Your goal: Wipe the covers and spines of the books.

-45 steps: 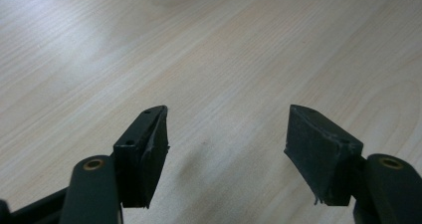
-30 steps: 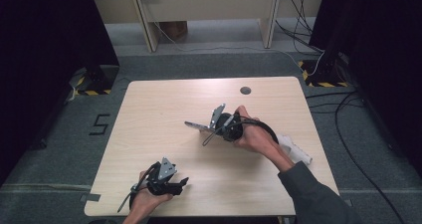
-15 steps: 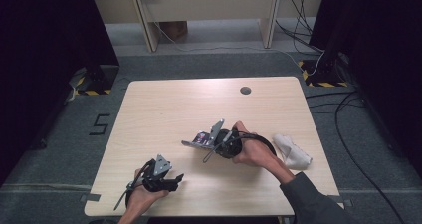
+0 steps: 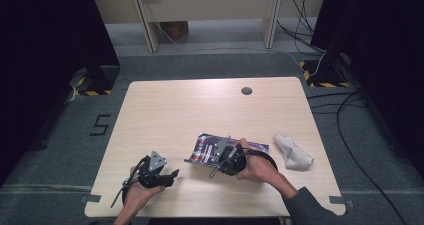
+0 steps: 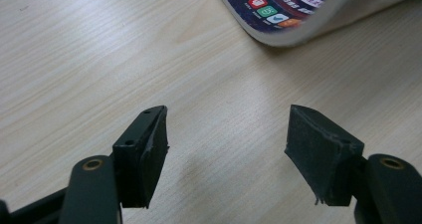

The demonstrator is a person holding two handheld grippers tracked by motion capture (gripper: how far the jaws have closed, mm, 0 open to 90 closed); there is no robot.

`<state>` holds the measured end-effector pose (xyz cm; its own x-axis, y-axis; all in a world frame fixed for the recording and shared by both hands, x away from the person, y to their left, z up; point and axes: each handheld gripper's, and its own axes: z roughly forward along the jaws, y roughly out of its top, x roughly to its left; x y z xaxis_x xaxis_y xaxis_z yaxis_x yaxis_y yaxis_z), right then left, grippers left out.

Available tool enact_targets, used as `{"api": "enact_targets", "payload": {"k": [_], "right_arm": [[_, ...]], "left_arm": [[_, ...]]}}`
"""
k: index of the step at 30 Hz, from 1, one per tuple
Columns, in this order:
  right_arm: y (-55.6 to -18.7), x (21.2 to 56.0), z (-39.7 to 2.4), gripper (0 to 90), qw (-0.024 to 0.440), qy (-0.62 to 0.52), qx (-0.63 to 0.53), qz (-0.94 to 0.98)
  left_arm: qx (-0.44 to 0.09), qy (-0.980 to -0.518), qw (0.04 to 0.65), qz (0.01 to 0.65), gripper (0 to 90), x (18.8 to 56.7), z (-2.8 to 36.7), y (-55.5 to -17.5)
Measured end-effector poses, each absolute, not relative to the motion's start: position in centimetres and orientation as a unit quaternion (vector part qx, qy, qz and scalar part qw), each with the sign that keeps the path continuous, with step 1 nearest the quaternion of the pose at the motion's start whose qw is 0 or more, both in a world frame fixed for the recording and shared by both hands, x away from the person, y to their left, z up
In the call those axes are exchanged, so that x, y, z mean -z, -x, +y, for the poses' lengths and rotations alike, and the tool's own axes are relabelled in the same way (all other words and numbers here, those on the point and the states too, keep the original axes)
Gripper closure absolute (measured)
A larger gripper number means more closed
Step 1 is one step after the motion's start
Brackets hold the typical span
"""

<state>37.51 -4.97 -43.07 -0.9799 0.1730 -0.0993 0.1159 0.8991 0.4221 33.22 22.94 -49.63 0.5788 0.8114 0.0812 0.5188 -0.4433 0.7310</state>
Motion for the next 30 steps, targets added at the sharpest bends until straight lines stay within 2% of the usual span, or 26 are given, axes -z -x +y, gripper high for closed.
{"api": "enact_targets", "payload": {"k": [5, 17, 20, 30], "right_arm": [[-37.0, 44.6, -5.6, 76.3, 0.049, -0.087, -0.224, 0.97], [-35.9, 47.5, -6.5, 53.1, 0.016, -0.127, -0.247, 0.96], [-35.7, 48.2, -6.9, 52.1, 0.008, -0.135, -0.264, 0.955], [-36.2, 48.5, -10.8, 45.0, 0.066, -0.239, -0.277, 0.928]], "left_arm": [[-0.216, -0.82, 0.342, 0.404, 32.2, 49.6, 22.7, -33.2], [-0.211, -0.817, 0.353, 0.405, 33.1, 49.6, 22.1, -33.4], [-0.207, -0.815, 0.359, 0.405, 31.8, 49.5, 21.9, -33.3], [-0.197, -0.829, 0.354, 0.385, 30.0, 49.9, 19.8, -33.6]]}}
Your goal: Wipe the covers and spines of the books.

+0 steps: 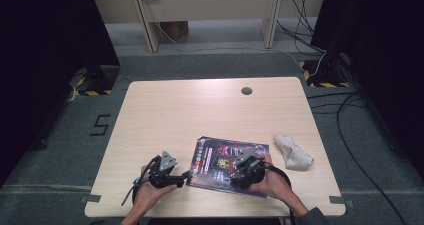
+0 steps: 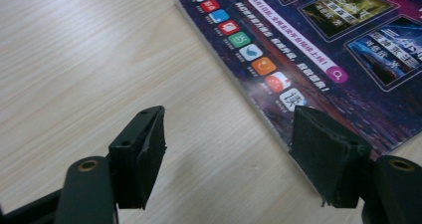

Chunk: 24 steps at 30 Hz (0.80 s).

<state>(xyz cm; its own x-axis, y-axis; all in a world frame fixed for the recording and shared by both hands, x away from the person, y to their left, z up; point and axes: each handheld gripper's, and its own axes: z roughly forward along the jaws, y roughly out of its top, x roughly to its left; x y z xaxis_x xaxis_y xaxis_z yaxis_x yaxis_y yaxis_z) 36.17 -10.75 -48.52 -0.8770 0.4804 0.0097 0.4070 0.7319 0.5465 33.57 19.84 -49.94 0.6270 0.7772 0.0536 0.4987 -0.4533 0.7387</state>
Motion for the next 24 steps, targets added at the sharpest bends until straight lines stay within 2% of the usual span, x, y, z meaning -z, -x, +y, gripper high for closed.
{"api": "enact_targets", "payload": {"k": [6, 13, 22, 24], "right_arm": [[-35.6, 48.4, -14.1, 40.1, 0.103, -0.313, -0.291, 0.898], [-35.5, 48.9, -17.3, 39.2, 0.117, -0.378, -0.303, 0.867], [-34.5, 49.6, -18.6, 38.0, 0.114, -0.419, -0.308, 0.846], [-34.7, 49.7, -18.7, 37.0, 0.109, -0.421, -0.313, 0.845]], "left_arm": [[-0.185, -0.84, 0.349, 0.373, 33.1, 50.4, 18.5, -34.1], [-0.174, -0.842, 0.353, 0.37, 35.4, 50.6, 17.7, -34.3], [-0.152, -0.85, 0.356, 0.356, 39.1, 50.5, 17.2, -33.9], [-0.151, -0.854, 0.356, 0.349, 43.9, 50.5, 17.1, -33.7]]}}
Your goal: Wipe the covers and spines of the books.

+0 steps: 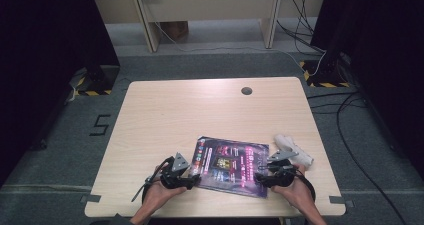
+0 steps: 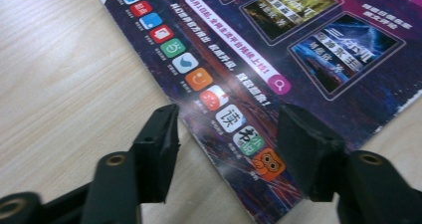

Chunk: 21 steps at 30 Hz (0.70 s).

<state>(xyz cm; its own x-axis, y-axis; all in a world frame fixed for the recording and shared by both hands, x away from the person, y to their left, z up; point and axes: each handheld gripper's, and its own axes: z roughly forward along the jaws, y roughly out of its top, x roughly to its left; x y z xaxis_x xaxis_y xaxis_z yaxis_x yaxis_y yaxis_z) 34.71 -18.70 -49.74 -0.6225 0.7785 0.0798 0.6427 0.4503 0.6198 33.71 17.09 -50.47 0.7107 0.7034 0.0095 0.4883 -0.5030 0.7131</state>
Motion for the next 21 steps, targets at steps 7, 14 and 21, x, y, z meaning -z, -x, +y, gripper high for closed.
{"api": "enact_targets", "payload": {"k": [7, 14, 21], "right_arm": [[-35.7, 49.9, -18.7, 37.5, 0.104, -0.418, -0.321, 0.843], [-37.9, 49.8, -18.2, 40.1, 0.114, -0.417, -0.318, 0.844], [-40.1, 49.6, -17.2, 40.3, 0.134, -0.42, -0.306, 0.844]], "left_arm": [[-0.136, -0.86, 0.36, 0.335, 51.8, 50.4, 17.0, -33.0], [-0.127, -0.868, 0.358, 0.319, 58.0, 50.3, 16.2, -31.7], [-0.116, -0.874, 0.357, 0.308, 60.0, 50.2, 15.0, -30.9]]}}
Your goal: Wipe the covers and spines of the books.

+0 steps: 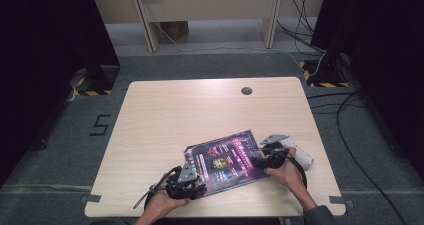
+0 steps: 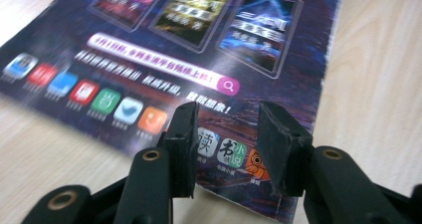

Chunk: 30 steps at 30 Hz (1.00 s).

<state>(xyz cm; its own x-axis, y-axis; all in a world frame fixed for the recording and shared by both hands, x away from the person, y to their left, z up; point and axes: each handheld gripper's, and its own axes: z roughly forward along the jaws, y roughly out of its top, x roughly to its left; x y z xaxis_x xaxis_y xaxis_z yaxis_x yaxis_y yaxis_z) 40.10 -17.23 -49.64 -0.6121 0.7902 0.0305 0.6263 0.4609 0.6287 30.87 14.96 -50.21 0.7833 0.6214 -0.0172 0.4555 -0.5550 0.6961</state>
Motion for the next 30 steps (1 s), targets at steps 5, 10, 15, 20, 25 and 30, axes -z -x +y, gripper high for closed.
{"api": "enact_targets", "payload": {"k": [5, 10, 15, 20, 25, 30], "right_arm": [[-41.4, 49.6, -16.7, 39.2, 0.147, -0.423, -0.299, 0.843], [-41.4, 49.6, -16.9, 39.2, 0.134, -0.428, -0.309, 0.839], [-39.5, 48.8, -17.3, 38.4, 0.126, -0.423, -0.329, 0.835], [-36.9, 48.8, -17.4, 37.3, 0.125, -0.403, -0.335, 0.842], [-35.5, 49.4, -17.6, 35.7, 0.118, -0.397, -0.324, 0.851], [-34.9, 49.6, -17.4, 34.7, 0.128, -0.393, -0.322, 0.852]], "left_arm": [[-0.116, -0.876, 0.361, 0.297, 61.3, 50.2, 13.8, -30.0], [-0.118, -0.874, 0.362, 0.303, 49.0, 50.3, 14.1, -30.5], [-0.156, -0.848, 0.369, 0.347, 39.9, 49.9, 16.0, -32.8], [-0.168, -0.836, 0.376, 0.362, 35.0, 49.8, 18.0, -35.4], [-0.175, -0.831, 0.376, 0.371, 30.4, 49.9, 19.0, -37.4], [-0.171, -0.825, 0.376, 0.385, 29.0, 50.4, 20.1, -39.1]]}}
